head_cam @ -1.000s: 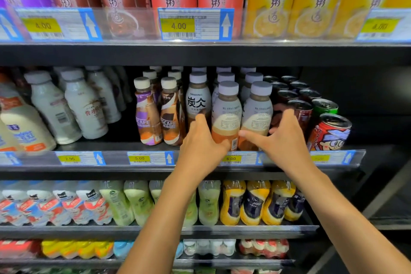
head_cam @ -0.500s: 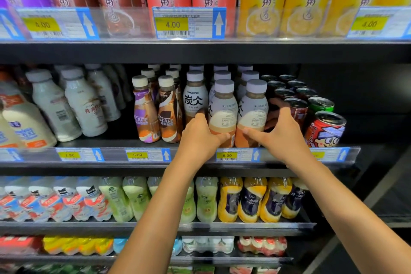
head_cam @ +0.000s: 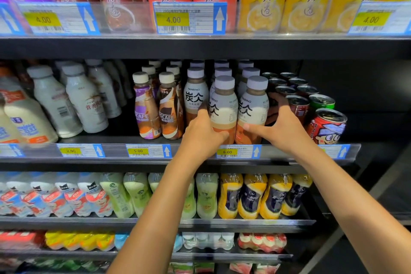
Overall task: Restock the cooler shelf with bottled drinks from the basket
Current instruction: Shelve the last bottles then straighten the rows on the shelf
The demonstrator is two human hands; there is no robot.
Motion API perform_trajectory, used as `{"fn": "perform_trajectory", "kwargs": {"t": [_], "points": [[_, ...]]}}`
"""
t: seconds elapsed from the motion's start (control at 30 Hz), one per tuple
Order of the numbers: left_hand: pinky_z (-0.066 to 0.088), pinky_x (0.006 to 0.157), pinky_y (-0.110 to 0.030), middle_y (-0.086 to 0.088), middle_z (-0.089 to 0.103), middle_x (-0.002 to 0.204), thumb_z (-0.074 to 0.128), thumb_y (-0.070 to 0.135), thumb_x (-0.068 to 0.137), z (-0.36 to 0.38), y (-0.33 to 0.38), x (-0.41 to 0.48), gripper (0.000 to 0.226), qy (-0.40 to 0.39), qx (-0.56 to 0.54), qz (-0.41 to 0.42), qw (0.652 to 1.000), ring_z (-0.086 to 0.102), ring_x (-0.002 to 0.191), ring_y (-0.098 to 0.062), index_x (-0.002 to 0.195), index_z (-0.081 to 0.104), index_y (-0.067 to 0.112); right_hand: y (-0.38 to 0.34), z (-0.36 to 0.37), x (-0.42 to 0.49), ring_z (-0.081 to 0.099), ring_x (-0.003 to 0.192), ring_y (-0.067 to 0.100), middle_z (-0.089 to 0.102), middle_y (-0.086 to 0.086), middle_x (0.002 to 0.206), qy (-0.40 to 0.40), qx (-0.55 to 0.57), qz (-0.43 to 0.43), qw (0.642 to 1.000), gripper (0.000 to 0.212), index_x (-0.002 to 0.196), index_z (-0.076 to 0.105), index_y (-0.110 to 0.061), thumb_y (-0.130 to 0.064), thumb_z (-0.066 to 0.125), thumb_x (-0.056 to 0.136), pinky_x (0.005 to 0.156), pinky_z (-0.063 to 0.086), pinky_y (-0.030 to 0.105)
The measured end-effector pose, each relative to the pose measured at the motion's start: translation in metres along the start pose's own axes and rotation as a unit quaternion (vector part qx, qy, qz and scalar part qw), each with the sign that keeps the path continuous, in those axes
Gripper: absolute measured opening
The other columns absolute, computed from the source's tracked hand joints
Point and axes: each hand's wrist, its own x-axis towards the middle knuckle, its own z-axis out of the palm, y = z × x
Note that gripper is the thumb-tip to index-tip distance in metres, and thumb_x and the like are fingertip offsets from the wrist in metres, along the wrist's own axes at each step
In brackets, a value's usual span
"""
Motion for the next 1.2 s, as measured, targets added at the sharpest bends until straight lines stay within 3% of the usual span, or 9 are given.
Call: {"fn": "perform_trajectory", "kwargs": {"t": [0.1, 0.2, 0.27, 0.4, 0.53, 0.83, 1.0, 1.2], "points": [[0.05, 0.091, -0.043, -0.005, 0.059, 0.123, 0.079, 0.038, 0.079, 0.003, 0.0, -0.001, 0.061, 0.026, 0.0, 0.0, 1.0, 0.057, 0.112, -0.027, 0.124, 0.047, 0.012, 0.005, 0.0, 0.002, 0.059, 0.117, 0.016, 0.058, -0.003, 0.133, -0.004, 0.027, -0.006, 1.0, 0.112, 0.15, 0.024, -0.029, -0.055, 0.086, 0.06, 0.096, 0.052, 0.04], [0.048, 0.084, -0.038, -0.005, 0.056, 0.12, 0.078, 0.048, 0.077, 0.009, 0.003, -0.002, 0.061, 0.057, 0.043, -0.001, 0.997, 0.055, 0.111, -0.027, 0.116, 0.048, 0.013, 0.006, -0.005, 0.001, 0.061, 0.104, 0.002, 0.061, -0.006, 0.125, -0.029, 0.045, -0.015, 0.998, 0.102, 0.154, 0.02, -0.03, -0.031, 0.084, 0.075, 0.079, 0.052, 0.02], [0.047, 0.084, -0.039, -0.005, 0.054, 0.119, 0.077, 0.052, 0.076, 0.011, 0.005, -0.002, 0.062, 0.064, 0.053, -0.001, 0.997, 0.055, 0.111, -0.027, 0.116, 0.047, 0.014, 0.005, -0.006, 0.0, 0.058, 0.101, -0.004, 0.06, -0.009, 0.123, -0.038, 0.043, -0.018, 0.998, 0.095, 0.153, 0.022, -0.029, -0.025, 0.081, 0.079, 0.073, 0.047, 0.015], [0.051, 0.091, -0.046, -0.004, 0.059, 0.119, 0.076, 0.043, 0.078, 0.008, 0.003, 0.0, 0.053, 0.025, 0.01, 0.001, 1.0, 0.058, 0.109, -0.028, 0.113, 0.047, 0.016, 0.004, -0.003, -0.002, 0.055, 0.11, 0.008, 0.056, -0.009, 0.127, -0.017, 0.027, -0.008, 0.999, 0.09, 0.145, 0.035, -0.025, -0.042, 0.085, 0.072, 0.087, 0.045, 0.026], [0.051, 0.093, -0.047, -0.003, 0.062, 0.12, 0.077, 0.037, 0.078, 0.004, -0.002, 0.002, 0.05, 0.013, -0.008, 0.003, 1.0, 0.059, 0.11, -0.027, 0.115, 0.05, 0.017, 0.003, -0.001, 0.001, 0.057, 0.107, 0.016, 0.059, -0.001, 0.122, -0.002, 0.006, 0.026, 1.0, 0.076, 0.125, 0.047, -0.017, -0.05, 0.085, 0.068, 0.083, 0.048, 0.033], [0.05, 0.09, -0.046, -0.004, 0.06, 0.121, 0.077, 0.051, 0.076, 0.011, 0.0, 0.0, 0.059, 0.052, 0.047, 0.007, 0.998, 0.057, 0.113, -0.027, 0.115, 0.051, 0.015, 0.007, -0.006, 0.002, 0.057, 0.107, 0.003, 0.062, -0.01, 0.121, -0.043, 0.048, -0.022, 0.998, 0.069, 0.138, 0.048, -0.021, -0.024, 0.081, 0.078, 0.086, 0.045, 0.022], [0.051, 0.089, -0.047, -0.007, 0.063, 0.12, 0.078, 0.056, 0.073, 0.01, 0.005, 0.002, 0.064, 0.045, 0.056, -0.023, 0.997, 0.059, 0.11, -0.032, 0.11, 0.045, 0.015, 0.009, -0.003, 0.006, 0.06, 0.113, 0.007, 0.065, -0.009, 0.124, -0.035, 0.047, -0.016, 0.998, 0.085, 0.139, 0.046, -0.024, -0.037, 0.089, 0.067, 0.095, 0.048, 0.03], [0.051, 0.081, -0.043, -0.007, 0.065, 0.112, 0.075, 0.062, 0.072, 0.015, 0.005, -0.001, 0.064, 0.075, 0.089, -0.021, 0.993, 0.061, 0.105, -0.033, 0.099, 0.038, 0.018, 0.015, -0.003, 0.008, 0.062, 0.113, 0.007, 0.065, -0.008, 0.125, -0.042, 0.047, -0.015, 0.998, 0.083, 0.136, 0.048, -0.025, -0.039, 0.087, 0.065, 0.096, 0.052, 0.033]]}}
